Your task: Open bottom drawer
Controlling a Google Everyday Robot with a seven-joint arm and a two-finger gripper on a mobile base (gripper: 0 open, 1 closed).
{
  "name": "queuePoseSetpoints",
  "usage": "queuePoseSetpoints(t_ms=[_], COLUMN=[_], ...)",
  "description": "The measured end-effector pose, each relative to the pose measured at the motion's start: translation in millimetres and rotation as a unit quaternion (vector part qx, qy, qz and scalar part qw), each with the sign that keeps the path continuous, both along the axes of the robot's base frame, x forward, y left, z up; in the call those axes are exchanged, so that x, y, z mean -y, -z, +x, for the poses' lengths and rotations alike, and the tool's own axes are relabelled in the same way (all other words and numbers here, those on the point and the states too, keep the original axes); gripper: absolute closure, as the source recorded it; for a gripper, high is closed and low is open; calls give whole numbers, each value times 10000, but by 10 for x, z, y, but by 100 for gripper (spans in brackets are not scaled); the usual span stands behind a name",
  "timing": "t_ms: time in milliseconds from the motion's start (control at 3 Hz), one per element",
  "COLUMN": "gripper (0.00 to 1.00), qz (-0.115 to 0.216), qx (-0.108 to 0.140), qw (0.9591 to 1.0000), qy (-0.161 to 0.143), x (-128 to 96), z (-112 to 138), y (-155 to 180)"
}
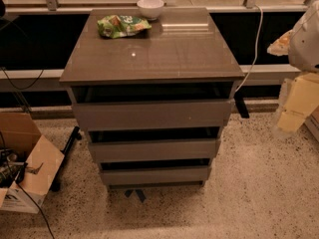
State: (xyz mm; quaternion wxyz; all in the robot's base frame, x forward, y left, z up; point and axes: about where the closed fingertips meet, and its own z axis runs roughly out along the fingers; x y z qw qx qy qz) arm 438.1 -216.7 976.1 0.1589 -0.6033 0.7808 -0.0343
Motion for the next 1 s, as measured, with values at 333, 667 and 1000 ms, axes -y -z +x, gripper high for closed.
queuePoseSetpoints(t_ms=[333,667,1000], gripper=[0,0,0], qz=[11,60,109], qx=[59,214,583], qw=[10000,9997,9982], qy=[-7,-35,-109], x=[-3,22,106], z=[5,62,332], y=[-16,47,346])
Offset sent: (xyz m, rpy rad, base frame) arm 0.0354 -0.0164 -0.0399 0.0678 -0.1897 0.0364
